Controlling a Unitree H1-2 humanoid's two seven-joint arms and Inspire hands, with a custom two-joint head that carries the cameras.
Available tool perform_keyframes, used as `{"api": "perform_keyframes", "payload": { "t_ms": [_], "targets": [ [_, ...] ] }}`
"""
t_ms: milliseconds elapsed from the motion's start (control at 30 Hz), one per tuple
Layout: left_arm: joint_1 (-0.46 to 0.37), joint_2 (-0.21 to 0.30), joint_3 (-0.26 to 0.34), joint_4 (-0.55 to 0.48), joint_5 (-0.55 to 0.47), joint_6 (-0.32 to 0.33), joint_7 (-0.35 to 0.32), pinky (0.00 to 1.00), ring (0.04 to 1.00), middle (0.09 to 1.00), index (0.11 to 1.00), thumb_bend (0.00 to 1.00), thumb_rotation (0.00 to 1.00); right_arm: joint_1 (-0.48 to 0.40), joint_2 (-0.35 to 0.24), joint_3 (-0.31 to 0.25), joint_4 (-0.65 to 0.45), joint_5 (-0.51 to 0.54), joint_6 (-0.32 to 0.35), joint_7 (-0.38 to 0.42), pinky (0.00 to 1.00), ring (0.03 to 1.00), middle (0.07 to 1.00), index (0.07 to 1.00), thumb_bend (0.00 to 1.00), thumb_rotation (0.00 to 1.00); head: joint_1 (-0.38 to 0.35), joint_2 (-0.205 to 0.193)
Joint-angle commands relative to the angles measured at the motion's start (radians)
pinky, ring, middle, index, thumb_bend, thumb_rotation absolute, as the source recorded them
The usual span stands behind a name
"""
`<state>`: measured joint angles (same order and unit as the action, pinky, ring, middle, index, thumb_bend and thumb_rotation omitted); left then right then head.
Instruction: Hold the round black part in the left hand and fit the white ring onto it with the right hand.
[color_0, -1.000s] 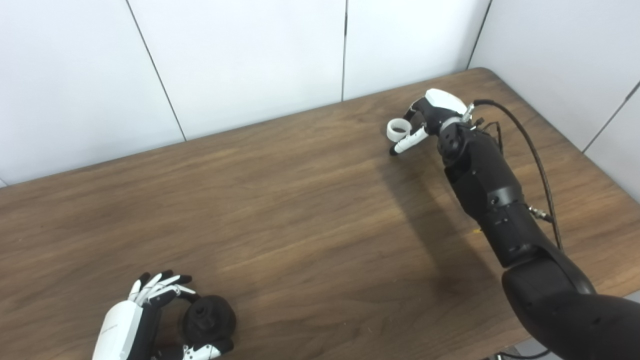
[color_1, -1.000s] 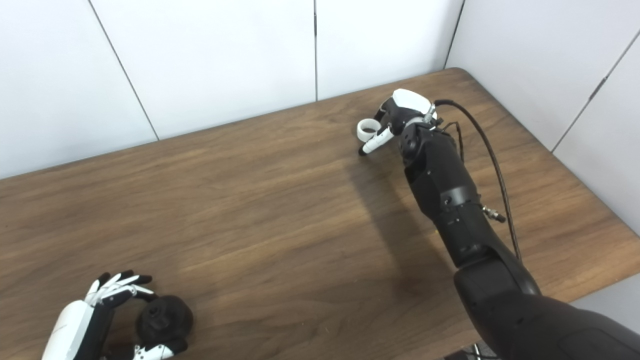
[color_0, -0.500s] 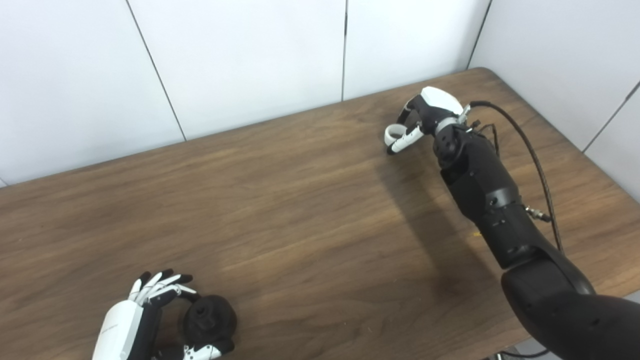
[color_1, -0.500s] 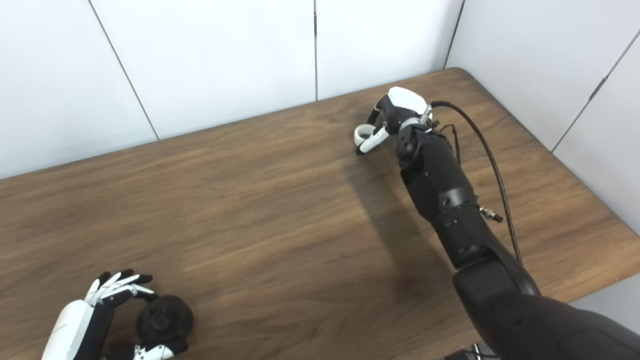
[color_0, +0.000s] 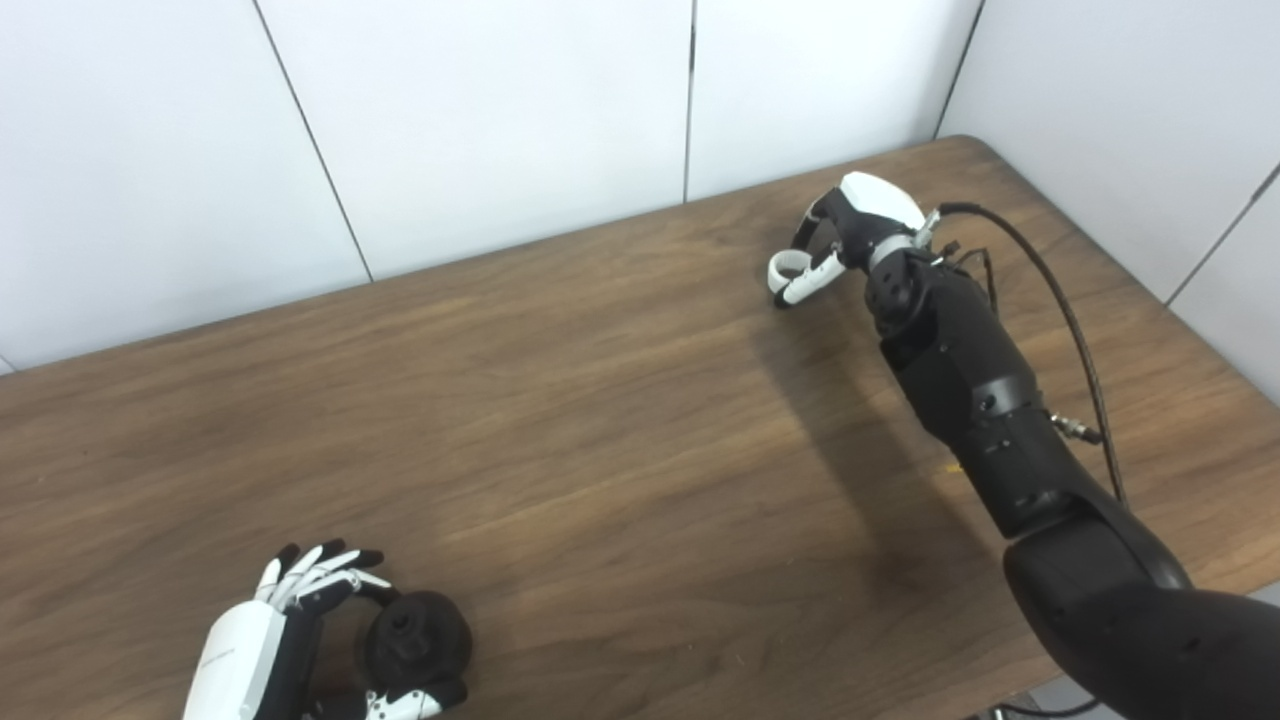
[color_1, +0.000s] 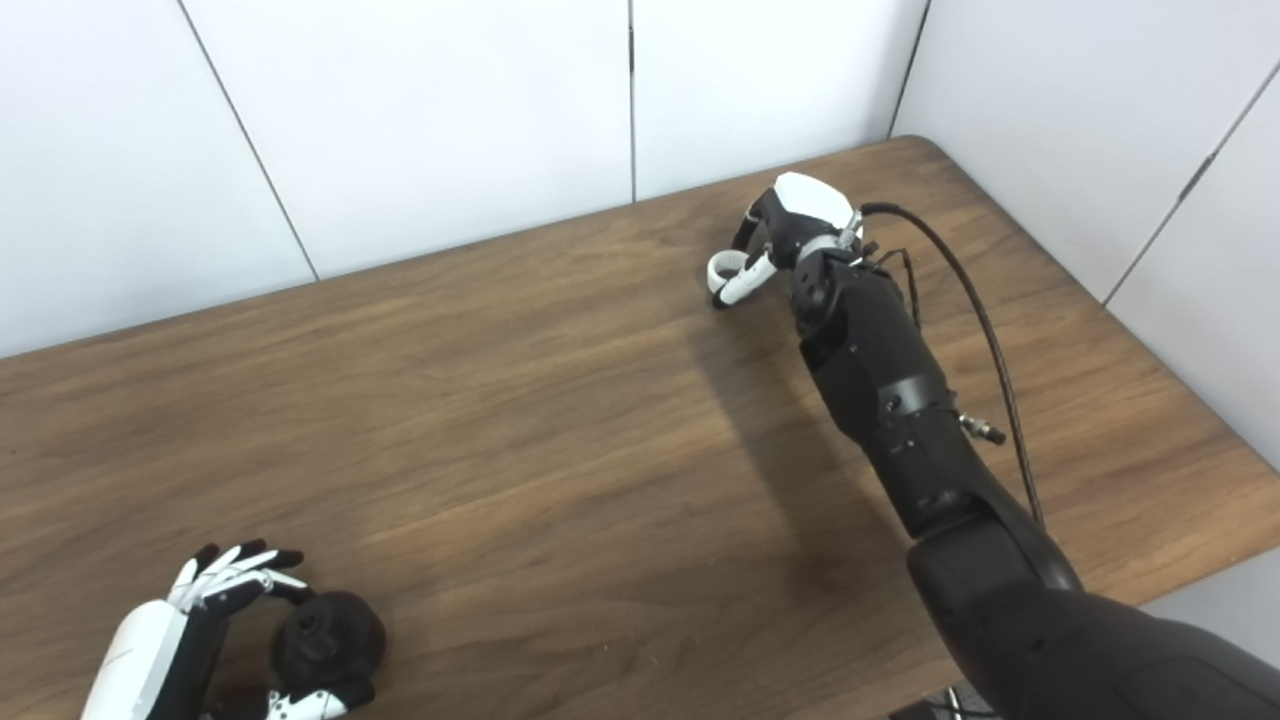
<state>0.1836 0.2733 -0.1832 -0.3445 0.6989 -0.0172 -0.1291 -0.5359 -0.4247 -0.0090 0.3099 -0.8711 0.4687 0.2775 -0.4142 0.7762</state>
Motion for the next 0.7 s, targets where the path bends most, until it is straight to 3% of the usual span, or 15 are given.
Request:
{"api": "perform_keyframes", "payload": {
  "t_ms": [0,300,667],
  "targets": [
    [-0.009,0.001,0.007,-0.031,-0.005,-0.018,0.016,1.0,0.904,0.796,0.486,0.52,0.06,-0.023,-0.036,-0.005,-0.03,0.004,0.001,-0.028,1.0,0.966,0.857,0.487,0.52,0.14,-0.001,0.001],
    [-0.009,-0.006,0.003,-0.028,0.001,-0.016,0.018,1.0,0.91,0.799,0.486,0.52,0.06,-0.008,-0.051,0.019,-0.09,0.027,0.001,0.006,1.0,0.964,0.841,0.487,0.52,0.14,0.022,-0.002],
    [-0.01,-0.028,-0.011,-0.022,0.023,-0.019,0.023,1.0,0.902,0.792,0.486,0.52,0.05,0.034,-0.073,0.125,-0.303,0.051,-0.004,0.088,1.0,0.941,0.834,0.487,0.52,0.14,0.087,-0.005]
  ]
}}
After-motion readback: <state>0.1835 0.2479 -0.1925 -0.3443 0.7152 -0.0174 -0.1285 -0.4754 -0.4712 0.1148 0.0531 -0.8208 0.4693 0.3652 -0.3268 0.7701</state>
